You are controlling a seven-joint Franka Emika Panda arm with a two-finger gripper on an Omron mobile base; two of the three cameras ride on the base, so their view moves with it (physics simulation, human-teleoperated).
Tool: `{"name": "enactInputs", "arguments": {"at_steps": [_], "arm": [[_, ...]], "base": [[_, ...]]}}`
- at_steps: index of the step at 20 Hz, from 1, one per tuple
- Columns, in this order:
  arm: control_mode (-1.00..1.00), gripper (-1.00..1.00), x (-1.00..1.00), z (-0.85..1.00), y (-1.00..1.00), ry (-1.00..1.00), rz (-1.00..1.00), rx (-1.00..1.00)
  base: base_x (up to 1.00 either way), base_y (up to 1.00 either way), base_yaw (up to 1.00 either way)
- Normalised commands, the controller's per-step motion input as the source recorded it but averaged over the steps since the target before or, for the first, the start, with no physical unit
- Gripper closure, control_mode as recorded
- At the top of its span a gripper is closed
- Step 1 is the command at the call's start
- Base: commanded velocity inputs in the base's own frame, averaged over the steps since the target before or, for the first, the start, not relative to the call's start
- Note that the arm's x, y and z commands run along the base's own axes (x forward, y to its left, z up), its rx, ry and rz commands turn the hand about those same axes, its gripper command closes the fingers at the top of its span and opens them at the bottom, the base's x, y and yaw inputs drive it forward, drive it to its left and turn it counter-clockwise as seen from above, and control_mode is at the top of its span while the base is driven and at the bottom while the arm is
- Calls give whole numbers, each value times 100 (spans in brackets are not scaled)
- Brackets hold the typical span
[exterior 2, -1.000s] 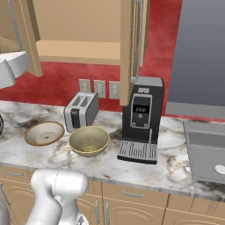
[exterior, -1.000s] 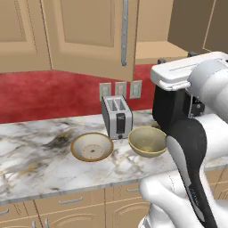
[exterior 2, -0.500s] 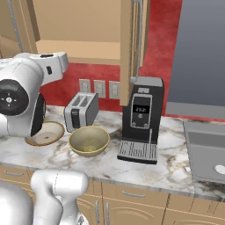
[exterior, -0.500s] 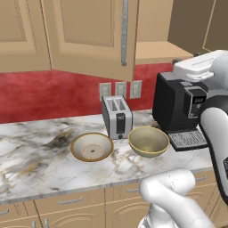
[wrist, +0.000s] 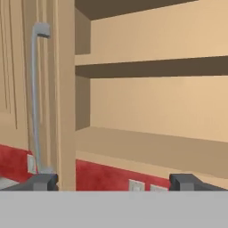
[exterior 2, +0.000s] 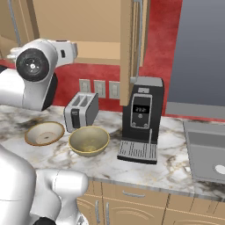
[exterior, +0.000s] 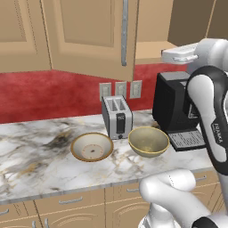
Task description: Open the cabinet. Pick the bowls from the counter and place them in the cabinet. Then close the cabinet.
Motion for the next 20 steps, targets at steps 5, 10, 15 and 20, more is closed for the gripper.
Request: {"name": "enactInputs", "arguments": {"at_steps": [5, 10, 15, 20], "arm": [[-100, -100, 44, 0, 24, 0, 0, -4], [-100, -100, 38, 0, 17, 0, 0, -2], [-100, -100, 20, 0, 1, 0, 6, 0], [-100, -100, 6, 0, 11, 0, 15, 0]], "base": [[0, 0, 0], [0, 0, 0], [0, 0, 0], [0, 0, 0]]}}
